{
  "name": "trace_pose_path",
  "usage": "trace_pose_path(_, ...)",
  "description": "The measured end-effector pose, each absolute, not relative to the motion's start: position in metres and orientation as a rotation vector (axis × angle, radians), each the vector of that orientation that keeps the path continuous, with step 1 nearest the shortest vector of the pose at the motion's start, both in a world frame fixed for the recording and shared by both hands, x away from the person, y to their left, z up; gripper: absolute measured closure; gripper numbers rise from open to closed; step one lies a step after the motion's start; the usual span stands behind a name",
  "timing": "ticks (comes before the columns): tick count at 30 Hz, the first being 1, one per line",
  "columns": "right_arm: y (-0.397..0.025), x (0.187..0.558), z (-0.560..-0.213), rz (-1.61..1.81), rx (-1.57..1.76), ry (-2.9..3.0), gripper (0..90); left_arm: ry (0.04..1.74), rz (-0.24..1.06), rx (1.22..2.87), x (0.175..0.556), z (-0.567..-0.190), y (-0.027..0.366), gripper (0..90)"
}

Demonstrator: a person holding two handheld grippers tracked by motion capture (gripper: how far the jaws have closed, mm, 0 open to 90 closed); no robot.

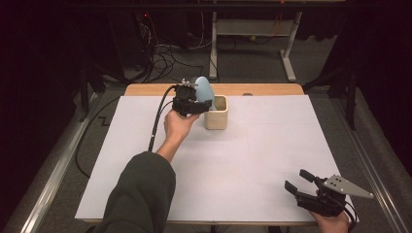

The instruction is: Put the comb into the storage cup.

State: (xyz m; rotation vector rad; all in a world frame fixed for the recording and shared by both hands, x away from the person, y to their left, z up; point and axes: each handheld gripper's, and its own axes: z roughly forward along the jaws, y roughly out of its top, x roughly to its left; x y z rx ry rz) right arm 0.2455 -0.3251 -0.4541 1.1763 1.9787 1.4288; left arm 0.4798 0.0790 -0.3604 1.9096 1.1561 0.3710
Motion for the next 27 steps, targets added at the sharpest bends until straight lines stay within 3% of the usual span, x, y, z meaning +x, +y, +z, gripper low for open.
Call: trace_pose_path(27, -0.325, 0.246, -0.454, 1.424, 1.179, 1.978, 26.4, 1.113, 0.39, 1.926, 0.463, -0.364, 0.095, 35.2)
